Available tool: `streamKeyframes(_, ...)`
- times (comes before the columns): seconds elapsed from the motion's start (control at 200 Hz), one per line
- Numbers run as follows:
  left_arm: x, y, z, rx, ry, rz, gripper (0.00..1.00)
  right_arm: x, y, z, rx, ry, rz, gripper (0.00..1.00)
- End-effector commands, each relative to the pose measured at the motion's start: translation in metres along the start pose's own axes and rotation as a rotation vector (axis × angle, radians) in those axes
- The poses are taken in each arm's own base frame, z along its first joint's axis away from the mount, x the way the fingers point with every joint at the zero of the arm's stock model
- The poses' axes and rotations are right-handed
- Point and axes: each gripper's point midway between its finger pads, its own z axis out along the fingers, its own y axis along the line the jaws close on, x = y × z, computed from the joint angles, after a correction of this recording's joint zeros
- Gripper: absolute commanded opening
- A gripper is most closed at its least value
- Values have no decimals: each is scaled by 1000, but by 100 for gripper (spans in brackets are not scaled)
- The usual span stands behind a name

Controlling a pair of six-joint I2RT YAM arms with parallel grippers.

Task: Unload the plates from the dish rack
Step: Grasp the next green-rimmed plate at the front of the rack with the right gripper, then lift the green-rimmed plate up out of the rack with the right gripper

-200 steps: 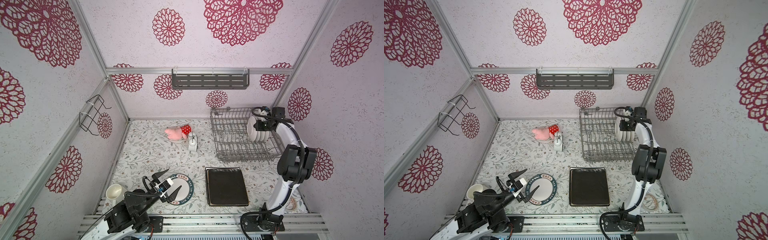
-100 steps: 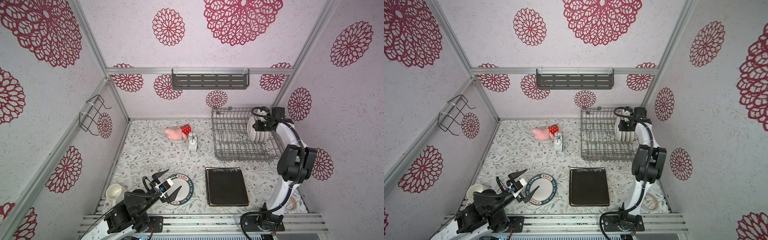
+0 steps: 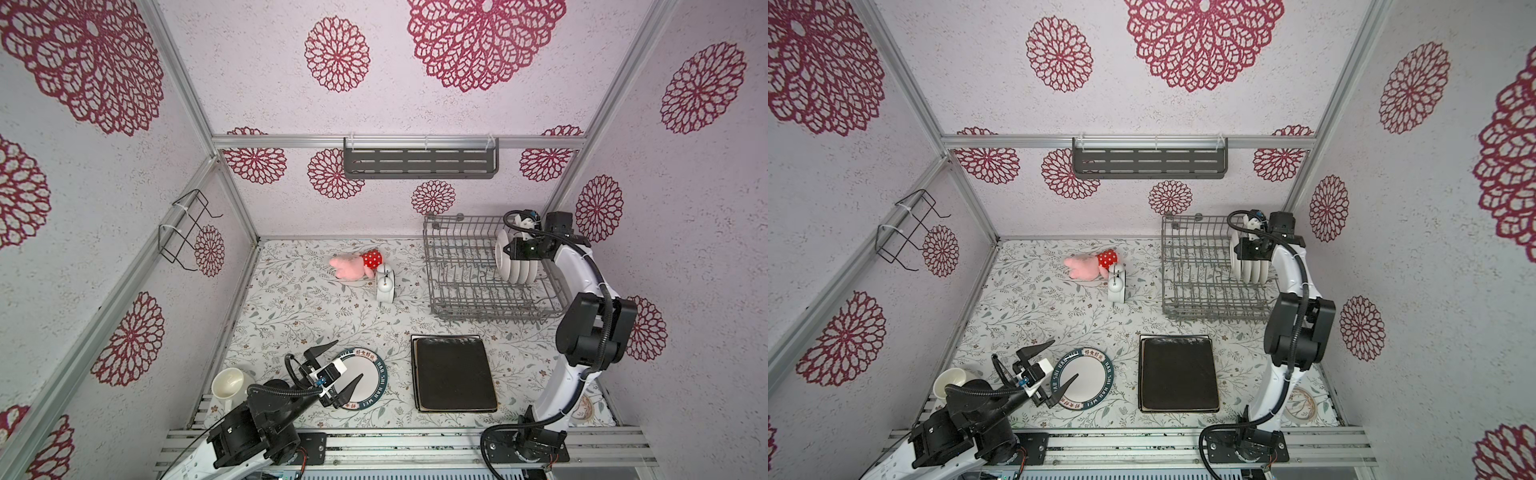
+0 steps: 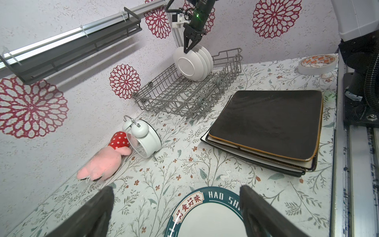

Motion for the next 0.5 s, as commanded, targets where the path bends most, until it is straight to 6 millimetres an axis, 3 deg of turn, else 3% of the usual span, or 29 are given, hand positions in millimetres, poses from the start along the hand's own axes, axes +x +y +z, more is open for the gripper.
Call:
streamKeyframes(0.0,2,0,0,1,-1,9,97,-42,19,-47,-10,-147,-59,8)
streamKeyframes(0.295,1,0,-2,0,-11,11,97,-46,37,-66,-51,-188,-53,7)
streamKeyframes(0.495,-1,0,-3,-1,-20,13,97,-54,63,-82,-87,-225,-79,7)
